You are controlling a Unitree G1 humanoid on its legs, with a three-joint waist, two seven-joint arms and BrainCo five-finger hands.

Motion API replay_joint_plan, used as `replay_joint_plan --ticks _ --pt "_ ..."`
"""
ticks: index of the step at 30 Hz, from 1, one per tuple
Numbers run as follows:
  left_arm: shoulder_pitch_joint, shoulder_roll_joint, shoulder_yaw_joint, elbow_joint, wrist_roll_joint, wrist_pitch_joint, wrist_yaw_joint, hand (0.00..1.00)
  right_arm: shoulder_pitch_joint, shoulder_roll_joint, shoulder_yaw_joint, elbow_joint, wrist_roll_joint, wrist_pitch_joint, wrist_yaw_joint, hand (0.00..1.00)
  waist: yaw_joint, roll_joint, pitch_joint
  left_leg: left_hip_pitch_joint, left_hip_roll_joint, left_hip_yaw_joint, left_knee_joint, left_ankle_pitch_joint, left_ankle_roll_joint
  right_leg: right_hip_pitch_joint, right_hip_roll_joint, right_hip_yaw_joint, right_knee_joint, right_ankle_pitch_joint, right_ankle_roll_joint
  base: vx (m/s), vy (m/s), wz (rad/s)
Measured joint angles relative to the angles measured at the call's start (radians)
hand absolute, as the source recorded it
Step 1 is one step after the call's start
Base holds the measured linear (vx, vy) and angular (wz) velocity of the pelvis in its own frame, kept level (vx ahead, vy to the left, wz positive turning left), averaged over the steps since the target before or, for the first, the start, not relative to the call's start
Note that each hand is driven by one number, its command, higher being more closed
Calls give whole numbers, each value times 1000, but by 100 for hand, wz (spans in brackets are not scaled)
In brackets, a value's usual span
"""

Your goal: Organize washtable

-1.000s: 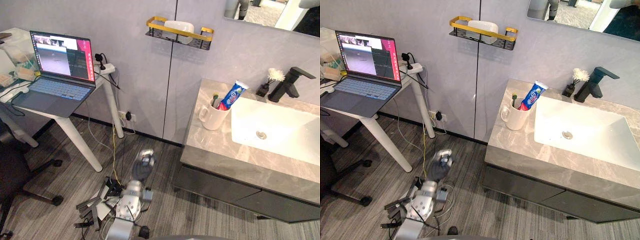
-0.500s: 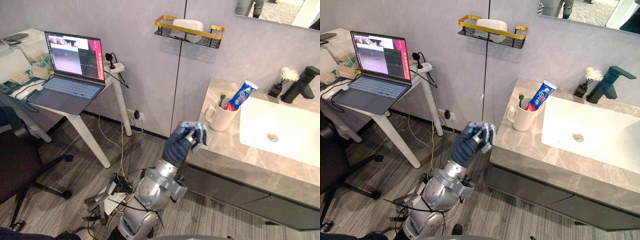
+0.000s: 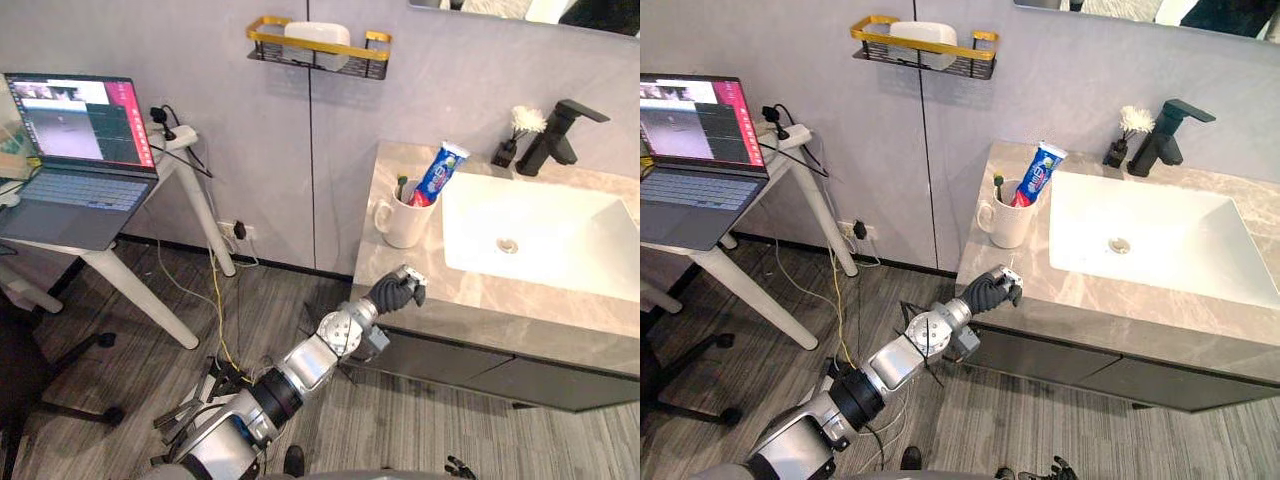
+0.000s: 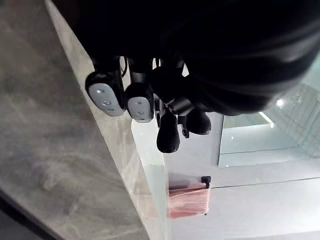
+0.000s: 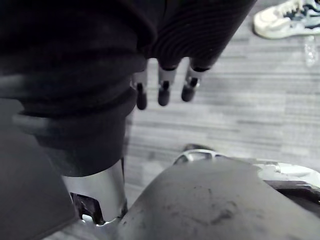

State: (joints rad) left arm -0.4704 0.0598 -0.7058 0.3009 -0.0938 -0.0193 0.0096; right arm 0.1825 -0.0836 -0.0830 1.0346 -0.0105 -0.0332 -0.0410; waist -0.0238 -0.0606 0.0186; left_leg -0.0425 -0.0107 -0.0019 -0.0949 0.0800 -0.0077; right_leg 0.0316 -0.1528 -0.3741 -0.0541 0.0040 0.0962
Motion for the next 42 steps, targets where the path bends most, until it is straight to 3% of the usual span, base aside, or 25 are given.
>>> replay_joint_plan --ticks 6,28,33,42 --pt "-99 -9 84 93 145 -1 88 100 -1 12 -1 -45 0 -2 -4 0 -24 -9 33 6 11 51 0 -7 -8 -3 6 47 -21 18 -4 9 -5 -25" --pt "-103 -40 271 109 145 0 211 100 8 26 5 -125 0 -15 -15 0 -24 -18 53 -23 29 112 0 -14 -16 -53 16 103 -39 37 -7 -6 -3 -8" --pt "-119 -44 279 139 12 -7 186 100 8 34 5 -143 1 -18 -20 0 -25 -28 62 -28 28 117 1 -15 -16 -60 16 108 -41 39 -5 -3 0 -1" --pt "-141 -43 284 139 -133 -35 156 100 4 33 4 -160 2 -17 -19 0 -29 -30 79 -42 26 141 1 -14 -15 -91 17 144 -43 59 -5 -37 7 -11"
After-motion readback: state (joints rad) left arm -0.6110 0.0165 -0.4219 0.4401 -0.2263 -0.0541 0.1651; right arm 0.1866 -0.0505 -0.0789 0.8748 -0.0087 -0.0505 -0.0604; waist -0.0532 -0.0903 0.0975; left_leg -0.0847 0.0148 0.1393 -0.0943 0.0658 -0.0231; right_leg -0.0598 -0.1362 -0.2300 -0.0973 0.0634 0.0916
